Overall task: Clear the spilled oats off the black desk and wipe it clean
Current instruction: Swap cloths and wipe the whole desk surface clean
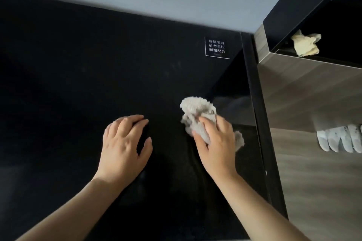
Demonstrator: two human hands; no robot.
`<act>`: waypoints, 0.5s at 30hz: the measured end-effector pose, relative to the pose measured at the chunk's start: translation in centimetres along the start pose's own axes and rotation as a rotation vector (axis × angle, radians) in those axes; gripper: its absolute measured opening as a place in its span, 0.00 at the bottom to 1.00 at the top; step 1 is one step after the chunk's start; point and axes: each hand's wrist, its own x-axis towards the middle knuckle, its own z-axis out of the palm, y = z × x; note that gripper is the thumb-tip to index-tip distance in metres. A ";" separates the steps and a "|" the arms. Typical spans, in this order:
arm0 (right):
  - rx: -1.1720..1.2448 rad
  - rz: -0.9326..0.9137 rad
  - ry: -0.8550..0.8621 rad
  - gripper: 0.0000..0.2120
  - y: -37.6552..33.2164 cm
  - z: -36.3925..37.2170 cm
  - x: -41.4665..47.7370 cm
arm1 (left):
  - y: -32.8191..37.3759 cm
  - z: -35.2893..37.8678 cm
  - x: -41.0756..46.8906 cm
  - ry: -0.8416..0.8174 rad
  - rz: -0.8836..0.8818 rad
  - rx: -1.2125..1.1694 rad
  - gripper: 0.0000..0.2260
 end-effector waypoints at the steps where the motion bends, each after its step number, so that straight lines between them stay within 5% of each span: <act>1: 0.032 -0.016 -0.033 0.14 -0.5 -0.7 -1.8 | -0.1 0.2 -0.5 -0.010 -0.005 -0.002 0.21; 5: 0.089 0.034 -0.183 0.09 -1.5 -3.7 -3.9 | -1.1 1.1 -2.1 -0.021 0.021 -0.016 0.20; 8: -0.019 0.108 -0.052 0.08 -0.4 -4.5 0.0 | -1.4 1.3 -2.2 0.003 0.024 -0.033 0.18; 11: -0.038 0.270 0.013 0.16 0.8 -2.9 4.0 | -1.5 1.4 -2.2 0.012 0.034 -0.025 0.18; 15: -0.102 0.231 0.039 0.16 0.2 -0.2 0.5 | -1.5 1.4 -2.2 0.020 0.045 -0.018 0.17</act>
